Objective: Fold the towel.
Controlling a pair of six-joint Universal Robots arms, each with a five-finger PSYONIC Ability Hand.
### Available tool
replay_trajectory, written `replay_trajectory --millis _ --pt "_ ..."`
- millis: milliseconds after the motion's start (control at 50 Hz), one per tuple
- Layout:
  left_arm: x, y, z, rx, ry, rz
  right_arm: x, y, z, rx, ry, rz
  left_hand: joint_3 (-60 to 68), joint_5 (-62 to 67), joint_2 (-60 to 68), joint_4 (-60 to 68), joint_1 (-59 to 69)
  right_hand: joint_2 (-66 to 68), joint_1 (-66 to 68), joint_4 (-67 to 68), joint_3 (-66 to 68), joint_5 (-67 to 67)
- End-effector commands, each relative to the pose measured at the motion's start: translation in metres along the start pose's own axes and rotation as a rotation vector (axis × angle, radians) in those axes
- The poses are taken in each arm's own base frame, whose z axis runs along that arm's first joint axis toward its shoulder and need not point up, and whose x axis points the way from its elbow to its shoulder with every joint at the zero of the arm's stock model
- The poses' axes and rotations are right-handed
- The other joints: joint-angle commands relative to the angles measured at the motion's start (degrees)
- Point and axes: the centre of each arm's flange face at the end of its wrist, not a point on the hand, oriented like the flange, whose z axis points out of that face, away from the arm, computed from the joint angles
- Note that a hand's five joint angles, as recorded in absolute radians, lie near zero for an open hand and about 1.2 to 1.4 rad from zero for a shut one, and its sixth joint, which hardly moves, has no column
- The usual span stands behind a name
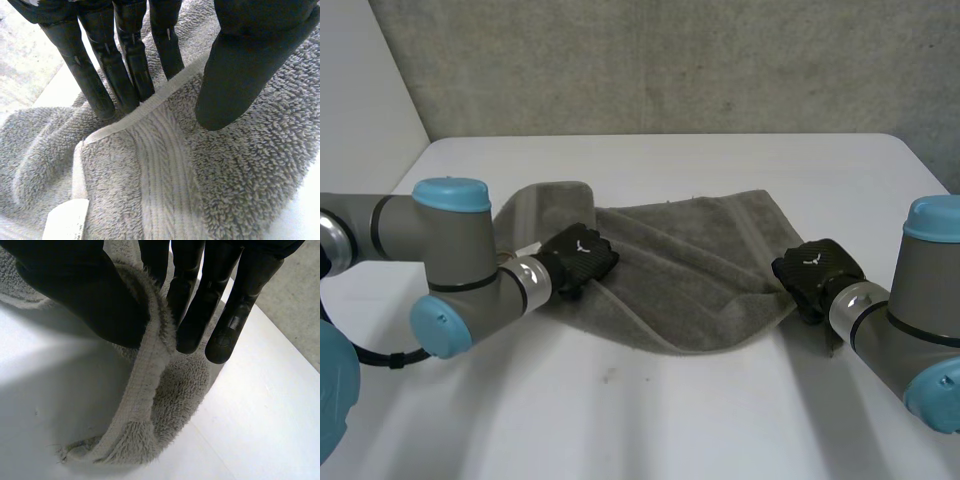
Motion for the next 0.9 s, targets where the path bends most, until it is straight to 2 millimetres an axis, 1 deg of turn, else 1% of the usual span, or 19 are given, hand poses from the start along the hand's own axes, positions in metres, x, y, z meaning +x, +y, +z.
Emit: replay_trajectory --millis 20,140,180,220,360,420,440,460,500,520,560,600,620,660,680,720,780,820,900 --pt "-0.001 0.003 -0.001 -0.012 -0.007 -0.002 0.000 0.001 0.000 -0.002 -0.002 0.000 6.8 6.8 6.7 6.7 6.8 12.9 24.4 11.8 12.2 12.8" --pt "-0.002 0.004 -0.001 -0.021 -0.012 -0.003 0.000 0.001 0.001 -0.002 -0.002 0.000 11.4 11.4 11.3 11.3 11.3 12.9 24.4 11.8 12.2 12.8" --pt "-0.004 0.005 -0.001 -0.038 -0.035 0.000 0.002 0.000 0.001 0.001 0.005 0.001 27.4 27.4 27.3 27.3 27.4 12.9 24.4 11.8 12.2 12.8" --pt "-0.005 0.006 -0.001 -0.050 -0.049 0.003 0.004 -0.001 0.002 0.004 0.010 0.002 31.3 31.3 31.2 31.2 31.3 12.9 24.4 11.8 12.2 12.8" --pt "-0.013 0.010 -0.004 -0.122 -0.119 0.069 0.011 -0.011 0.000 0.029 0.028 0.006 31.3 31.4 31.3 31.3 31.3 12.9 24.4 11.8 12.2 12.8" --pt "-0.029 0.000 -0.017 -0.158 -0.196 0.087 0.016 -0.018 -0.002 0.040 0.044 0.009 31.3 31.4 31.3 31.3 31.3 12.9 24.4 11.8 12.2 12.8" --pt "-0.039 -0.011 -0.029 -0.169 -0.247 0.088 0.019 -0.023 -0.005 0.049 0.050 0.006 31.3 31.4 31.3 31.3 31.3 12.9 24.4 11.8 12.2 12.8" --pt "-0.039 -0.011 -0.029 -0.170 -0.247 0.088 0.019 -0.023 -0.005 0.049 0.050 0.006 31.3 31.4 31.3 31.3 31.3 12.9 24.4 11.8 12.2 12.8" --pt "-0.056 -0.036 -0.059 -0.174 -0.341 0.083 0.031 -0.045 -0.022 0.093 0.077 -0.006 31.3 31.4 31.3 31.3 31.3 12.9 24.4 11.8 12.2 12.8" --pt "-0.056 -0.036 -0.059 -0.174 -0.341 0.083 0.031 -0.045 -0.022 0.093 0.077 -0.006 31.3 31.4 31.3 31.3 31.3 12.9 24.4 11.8 12.2 12.8" --pt "-0.066 -0.059 -0.094 -0.176 -0.422 0.072 0.045 -0.074 -0.049 0.146 0.105 -0.013 31.3 31.4 31.3 31.3 31.3 12.9 24.4 11.8 12.2 12.8" --pt "-0.067 -0.067 -0.111 -0.179 -0.454 0.064 0.052 -0.086 -0.062 0.165 0.112 -0.017 31.3 31.4 31.3 31.3 31.3 12.9 24.4 11.8 12.2 12.8" --pt "-0.067 -0.067 -0.111 -0.179 -0.455 0.064 0.052 -0.086 -0.063 0.165 0.112 -0.017 31.3 31.4 31.3 31.3 31.3 12.9 24.4 11.8 12.2 12.8" --pt "-0.064 -0.080 -0.146 -0.182 -0.503 0.062 0.063 -0.107 -0.088 0.188 0.124 -0.028 31.3 31.4 31.3 31.3 31.3 12.9 24.4 11.8 12.2 12.8" --pt "-0.064 -0.080 -0.146 -0.182 -0.503 0.062 0.063 -0.107 -0.088 0.188 0.124 -0.028 31.3 31.4 31.3 31.3 31.3 12.9 24.4 11.8 12.2 12.8" --pt "-0.054 -0.088 -0.180 -0.185 -0.517 0.072 0.065 -0.123 -0.114 0.208 0.103 -0.082 31.3 31.4 31.3 31.3 31.3 12.9 24.4 11.8 12.2 12.8" --pt "-0.046 -0.088 -0.192 -0.189 -0.506 0.072 0.064 -0.126 -0.125 0.209 0.079 -0.124 31.3 31.4 31.3 31.3 31.3 12.9 24.4 11.8 12.2 12.8" --pt "-0.032 -0.080 -0.204 -0.217 -0.474 0.066 0.056 -0.124 -0.135 0.188 0.026 -0.217 31.3 31.4 31.3 31.3 31.3 12.9 24.4 11.8 12.2 12.8" --pt "-0.019 -0.066 -0.202 -0.258 -0.427 0.054 0.048 -0.115 -0.130 0.138 -0.020 -0.281 31.3 31.4 31.3 31.3 31.3 12.9 24.4 11.8 12.2 12.8"
